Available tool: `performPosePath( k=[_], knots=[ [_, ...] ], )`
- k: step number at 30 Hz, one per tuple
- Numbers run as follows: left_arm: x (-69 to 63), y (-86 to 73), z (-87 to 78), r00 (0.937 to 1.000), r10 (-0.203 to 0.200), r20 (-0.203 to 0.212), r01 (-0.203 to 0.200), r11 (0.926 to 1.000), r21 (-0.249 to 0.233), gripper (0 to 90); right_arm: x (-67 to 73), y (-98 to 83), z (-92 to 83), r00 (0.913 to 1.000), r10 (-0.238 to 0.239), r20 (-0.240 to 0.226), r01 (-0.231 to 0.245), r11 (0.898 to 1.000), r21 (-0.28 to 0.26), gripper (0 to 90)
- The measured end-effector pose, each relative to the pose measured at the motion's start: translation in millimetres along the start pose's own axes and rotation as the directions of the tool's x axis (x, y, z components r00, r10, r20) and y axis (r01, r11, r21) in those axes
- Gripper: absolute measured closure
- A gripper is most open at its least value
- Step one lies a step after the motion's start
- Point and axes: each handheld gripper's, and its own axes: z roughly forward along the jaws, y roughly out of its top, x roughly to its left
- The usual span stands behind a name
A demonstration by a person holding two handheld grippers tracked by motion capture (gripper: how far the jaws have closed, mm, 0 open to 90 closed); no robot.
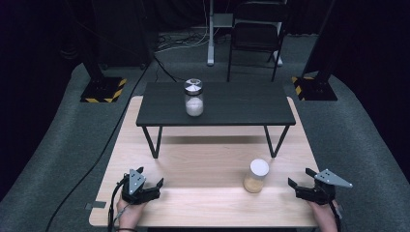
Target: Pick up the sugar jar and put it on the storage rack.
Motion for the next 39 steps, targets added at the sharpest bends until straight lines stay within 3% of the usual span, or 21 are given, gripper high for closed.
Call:
performPosePath(
  k=[39],
  knots=[
    [-1.4,2.3,0.6,0.9999,0.016,0.000,-0.016,0.9998,0.014,11.4,0.1,0.5,0.1,1.0000,0.000,-0.001,0.000,1.000,0.003,10.0]
  ],
)
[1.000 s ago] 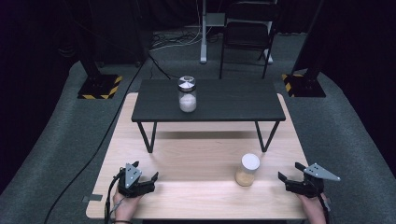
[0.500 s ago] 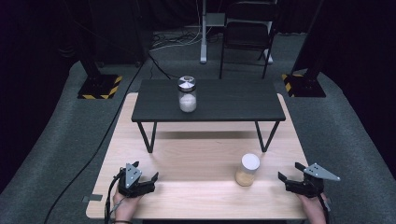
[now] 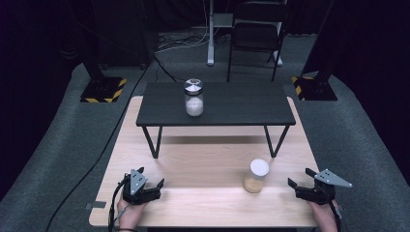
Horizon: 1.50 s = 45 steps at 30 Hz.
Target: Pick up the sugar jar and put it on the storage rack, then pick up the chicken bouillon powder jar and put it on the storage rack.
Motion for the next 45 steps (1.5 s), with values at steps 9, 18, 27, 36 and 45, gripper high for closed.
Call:
performPosePath(
  k=[9,18,27,36,45],
  knots=[
    [0.2,0.2,0.0,1.0000,-0.001,0.002,0.001,1.0000,0.001,11.4,-0.1,0.1,0.2,1.0000,0.001,-0.001,-0.001,1.000,0.000,10.0],
    [-0.1,1.1,0.3,1.0000,0.003,0.003,-0.003,1.0000,0.007,11.4,0.1,-0.6,0.0,1.0000,0.001,-0.001,-0.001,1.000,-0.004,10.0],
    [-0.2,1.8,0.6,1.0000,0.005,0.004,-0.005,0.9999,0.011,11.4,-0.5,-1.9,-0.8,1.0000,0.000,-0.003,0.000,1.000,-0.011,9.8],
    [-1.3,2.6,1.1,0.9999,0.014,0.007,-0.014,0.9998,0.014,11.4,-1.5,-5.4,-3.7,0.9993,-0.009,-0.035,0.007,0.999,-0.050,8.9],
    [-1.5,2.1,0.7,0.9999,0.011,0.003,-0.011,0.9999,0.011,11.2,-5.9,-5.9,-3.5,0.9883,-0.034,-0.149,0.020,0.995,-0.098,7.6]
  ],
)
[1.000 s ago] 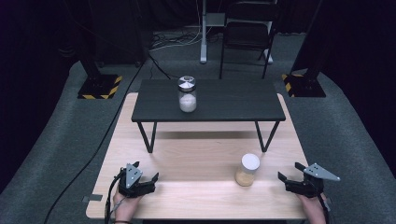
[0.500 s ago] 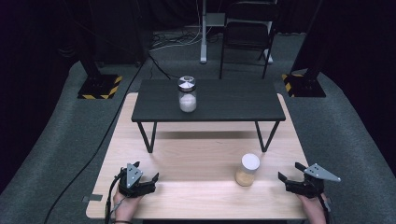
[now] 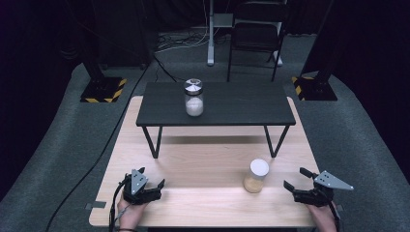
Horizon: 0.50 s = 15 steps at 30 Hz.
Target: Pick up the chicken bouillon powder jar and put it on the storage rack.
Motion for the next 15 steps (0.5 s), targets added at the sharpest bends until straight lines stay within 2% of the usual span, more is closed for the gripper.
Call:
performPosePath(
  k=[4,9,12,15],
  knots=[
    [0.4,0.7,0.4,1.0000,-0.001,0.001,0.001,1.0000,0.004,11.2,0.4,3.1,3.7,0.9987,-0.011,-0.051,0.011,1.000,0.003,7.5],
    [0.1,0.5,0.3,1.0000,0.001,0.002,-0.001,1.0000,0.003,11.2,2.3,7.4,9.4,0.9930,-0.021,-0.116,0.022,1.000,0.001,7.1],
    [0.3,0.8,0.6,1.0000,0.002,0.003,-0.002,1.0000,0.004,11.2,1.8,11.0,13.7,0.9842,-0.015,-0.177,0.015,1.000,0.000,6.7],
    [-0.3,1.1,0.7,1.0000,0.006,0.003,-0.006,1.0000,0.006,11.2,6.1,15.0,18.1,0.9789,-0.024,-0.203,0.026,1.000,0.004,6.6]
  ],
)
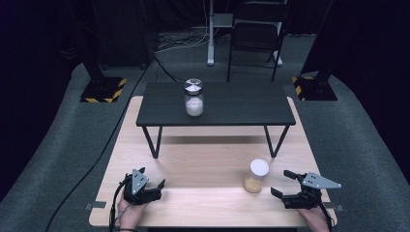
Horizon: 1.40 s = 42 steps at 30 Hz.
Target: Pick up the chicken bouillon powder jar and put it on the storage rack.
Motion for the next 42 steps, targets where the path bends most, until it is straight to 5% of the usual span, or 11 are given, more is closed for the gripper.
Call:
performPosePath(
  k=[15,32,38,42],
  knots=[
    [-1.8,1.6,0.6,0.9999,0.017,-0.002,-0.016,0.9998,0.009,11.1,0.2,12.2,28.4,0.9952,0.031,-0.093,-0.034,0.999,-0.032,6.8],
    [-2.2,1.1,0.3,0.9999,0.014,0.000,-0.014,0.9999,0.006,11.0,11.3,30.9,61.8,0.9977,-0.020,-0.065,0.023,0.998,0.055,14.6],
    [-1.8,1.5,0.4,0.9999,0.012,0.002,-0.012,0.9999,0.008,11.0,21.4,33.6,66.7,0.9981,-0.058,-0.017,0.059,0.996,0.071,29.9],
    [-1.9,1.4,0.4,0.9999,0.012,0.002,-0.012,0.9999,0.007,11.0,23.5,33.7,66.9,0.9968,-0.079,-0.015,0.079,0.994,0.069,31.2]
  ],
)
